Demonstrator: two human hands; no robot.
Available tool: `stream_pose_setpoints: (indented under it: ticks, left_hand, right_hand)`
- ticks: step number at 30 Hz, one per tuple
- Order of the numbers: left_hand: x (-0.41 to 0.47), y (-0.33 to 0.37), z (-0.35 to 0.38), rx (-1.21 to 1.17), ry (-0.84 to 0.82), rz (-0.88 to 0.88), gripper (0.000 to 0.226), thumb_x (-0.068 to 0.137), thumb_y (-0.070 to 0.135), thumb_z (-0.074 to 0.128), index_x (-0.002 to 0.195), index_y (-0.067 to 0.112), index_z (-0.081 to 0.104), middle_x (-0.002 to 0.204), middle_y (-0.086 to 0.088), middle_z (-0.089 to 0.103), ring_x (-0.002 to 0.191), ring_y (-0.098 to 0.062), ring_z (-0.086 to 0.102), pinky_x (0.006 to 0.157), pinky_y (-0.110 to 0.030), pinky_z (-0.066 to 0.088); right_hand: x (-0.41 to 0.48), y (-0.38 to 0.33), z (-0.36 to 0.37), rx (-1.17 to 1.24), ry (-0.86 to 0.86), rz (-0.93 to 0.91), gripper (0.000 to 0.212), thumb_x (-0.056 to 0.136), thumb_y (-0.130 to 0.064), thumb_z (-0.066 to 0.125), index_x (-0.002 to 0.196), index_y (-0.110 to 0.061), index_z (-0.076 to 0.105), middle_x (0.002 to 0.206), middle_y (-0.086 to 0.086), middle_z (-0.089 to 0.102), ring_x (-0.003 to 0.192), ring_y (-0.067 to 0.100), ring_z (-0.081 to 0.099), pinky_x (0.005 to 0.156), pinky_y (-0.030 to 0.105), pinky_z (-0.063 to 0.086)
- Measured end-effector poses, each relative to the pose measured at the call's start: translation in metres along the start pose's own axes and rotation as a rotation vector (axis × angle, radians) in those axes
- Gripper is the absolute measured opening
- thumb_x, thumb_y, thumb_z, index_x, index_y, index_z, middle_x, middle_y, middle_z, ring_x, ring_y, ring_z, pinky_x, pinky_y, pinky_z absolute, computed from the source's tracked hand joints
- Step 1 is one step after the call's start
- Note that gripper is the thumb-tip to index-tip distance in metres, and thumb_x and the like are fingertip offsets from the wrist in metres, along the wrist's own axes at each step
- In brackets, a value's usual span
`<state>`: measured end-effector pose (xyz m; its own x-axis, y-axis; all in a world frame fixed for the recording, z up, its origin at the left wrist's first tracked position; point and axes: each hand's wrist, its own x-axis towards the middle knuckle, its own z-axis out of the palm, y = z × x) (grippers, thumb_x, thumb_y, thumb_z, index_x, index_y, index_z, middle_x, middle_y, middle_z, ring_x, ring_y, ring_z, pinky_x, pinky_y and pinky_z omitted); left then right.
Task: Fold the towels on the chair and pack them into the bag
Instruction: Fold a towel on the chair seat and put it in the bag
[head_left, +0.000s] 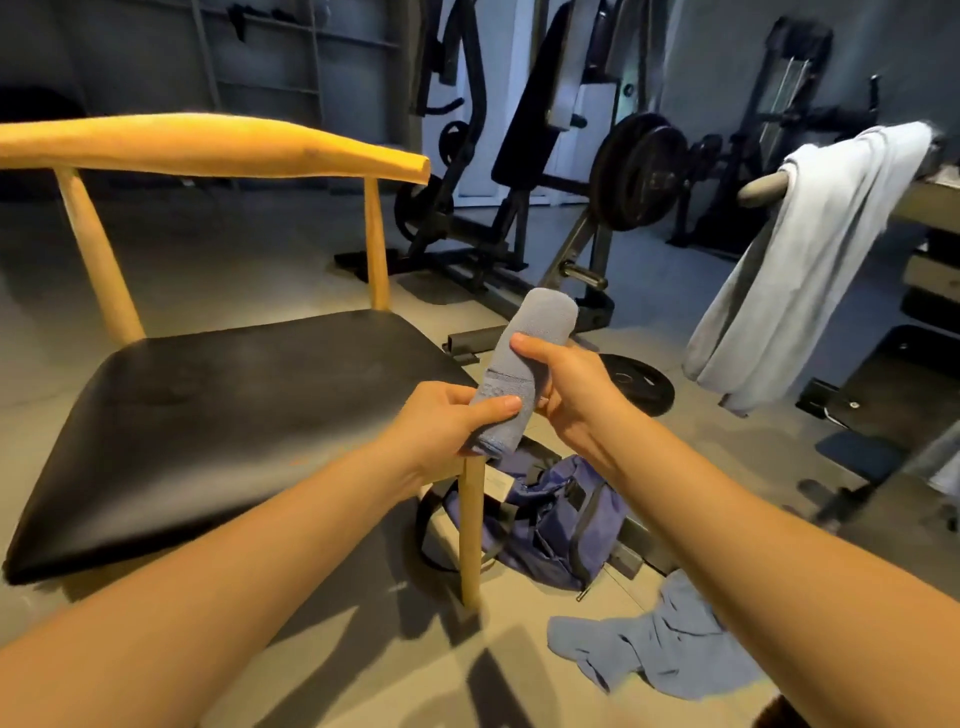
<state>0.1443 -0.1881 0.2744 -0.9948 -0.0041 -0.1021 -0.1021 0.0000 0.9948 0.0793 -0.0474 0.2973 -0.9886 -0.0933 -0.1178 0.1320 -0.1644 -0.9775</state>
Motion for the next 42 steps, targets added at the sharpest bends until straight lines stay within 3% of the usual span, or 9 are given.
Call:
stream_pose_setpoints:
  ticks: [4, 9, 14, 20, 23, 28, 35, 39, 42]
  left_hand:
    - [0.036, -0.034, 0.025, 0.204, -0.041, 0.05, 0.028, 0.092, 0.036, 0.075, 0.102, 0.011, 0.079, 0.085, -0.003, 0.079, 0.078, -0.014, 0.073, 0.067, -0.027, 0.058]
    - [0.074, -0.086, 0.022, 1.325, 0.227, 0.589, 0.038, 0.093, 0.051, 0.064, 0.117, 0.023, 0.069, 0.111, 0.001, 0.068, 0.105, -0.022, 0.058, 0.086, -0.04, 0.045]
    - [0.102, -0.122, 0.007, 1.77, 0.265, 0.838, 0.059, 0.088, 0.038, 0.073, 0.14, 0.014, 0.057, 0.144, -0.014, 0.055, 0.133, -0.036, 0.044, 0.108, -0.053, 0.034]
    - [0.112, -0.134, 0.004, 1.886, 0.322, 0.842, 0.059, 0.093, 0.022, 0.069, 0.147, 0.005, 0.051, 0.148, -0.015, 0.053, 0.139, -0.035, 0.039, 0.119, -0.056, 0.028]
    - [0.108, -0.133, 0.004, 1.931, 0.303, 0.814, 0.062, 0.094, 0.026, 0.066, 0.151, 0.006, 0.047, 0.154, -0.015, 0.048, 0.143, -0.035, 0.038, 0.123, -0.056, 0.02]
    - [0.103, -0.126, 0.007, 1.913, 0.281, 0.791, 0.057, 0.099, 0.033, 0.06, 0.149, 0.007, 0.049, 0.157, -0.015, 0.045, 0.146, -0.035, 0.038, 0.125, -0.057, 0.016]
    - [0.094, -0.168, 0.03, 1.675, 0.04, 1.025, 0.043, 0.096, 0.018, 0.05, 0.133, 0.001, 0.064, 0.141, -0.02, 0.06, 0.132, -0.037, 0.055, 0.12, -0.051, 0.031]
    - [0.122, -0.194, 0.065, 1.467, -0.106, 0.657, 0.048, 0.094, 0.025, 0.057, 0.139, 0.008, 0.056, 0.137, -0.014, 0.061, 0.124, -0.036, 0.057, 0.103, -0.049, 0.047]
    - [0.154, -0.21, 0.087, 1.343, -0.065, 0.346, 0.069, 0.094, 0.04, 0.064, 0.153, 0.013, 0.04, 0.152, -0.01, 0.049, 0.136, -0.033, 0.047, 0.109, -0.047, 0.042]
  right_hand:
    - [0.024, 0.026, -0.038, 0.021, 0.045, 0.074, 0.042, 0.091, -0.018, 0.073, 0.128, -0.016, 0.053, 0.115, 0.011, 0.066, 0.105, 0.029, 0.066, 0.088, 0.049, 0.058]
    - [0.072, 0.066, -0.1, -0.183, 0.111, 0.06, 0.027, 0.093, -0.011, 0.068, 0.118, -0.013, 0.06, 0.098, 0.008, 0.066, 0.087, 0.024, 0.064, 0.069, 0.035, 0.054]
    - [0.112, 0.121, -0.141, -0.423, 0.088, 0.323, 0.038, 0.092, -0.018, 0.072, 0.123, -0.008, 0.052, 0.111, 0.015, 0.06, 0.087, 0.026, 0.058, 0.078, 0.042, 0.048]
    - [0.147, 0.186, -0.14, -0.588, 0.059, 0.412, 0.043, 0.09, -0.013, 0.075, 0.128, -0.003, 0.058, 0.117, 0.016, 0.059, 0.103, 0.033, 0.058, 0.081, 0.042, 0.047]
    - [0.164, 0.209, -0.127, -0.711, 0.059, 0.451, 0.056, 0.085, -0.021, 0.081, 0.129, 0.005, 0.058, 0.125, 0.022, 0.064, 0.114, 0.041, 0.061, 0.095, 0.051, 0.053]
    - [0.178, 0.222, -0.128, -0.779, 0.083, 0.484, 0.051, 0.09, -0.016, 0.071, 0.134, 0.002, 0.054, 0.132, 0.022, 0.06, 0.119, 0.039, 0.059, 0.092, 0.045, 0.052]
    - [0.153, 0.164, -0.166, -0.902, 0.082, 0.28, 0.031, 0.081, -0.02, 0.079, 0.101, -0.005, 0.06, 0.096, 0.017, 0.065, 0.091, 0.034, 0.065, 0.079, 0.043, 0.058]
    - [0.121, 0.108, -0.187, -1.0, -0.042, 0.189, 0.02, 0.085, -0.01, 0.076, 0.08, -0.007, 0.057, 0.074, 0.011, 0.059, 0.066, 0.022, 0.056, 0.053, 0.027, 0.045]
    - [0.097, 0.079, -0.201, -1.109, -0.141, 0.179, 0.02, 0.086, -0.011, 0.077, 0.084, -0.005, 0.058, 0.08, 0.01, 0.057, 0.071, 0.022, 0.055, 0.063, 0.032, 0.045]
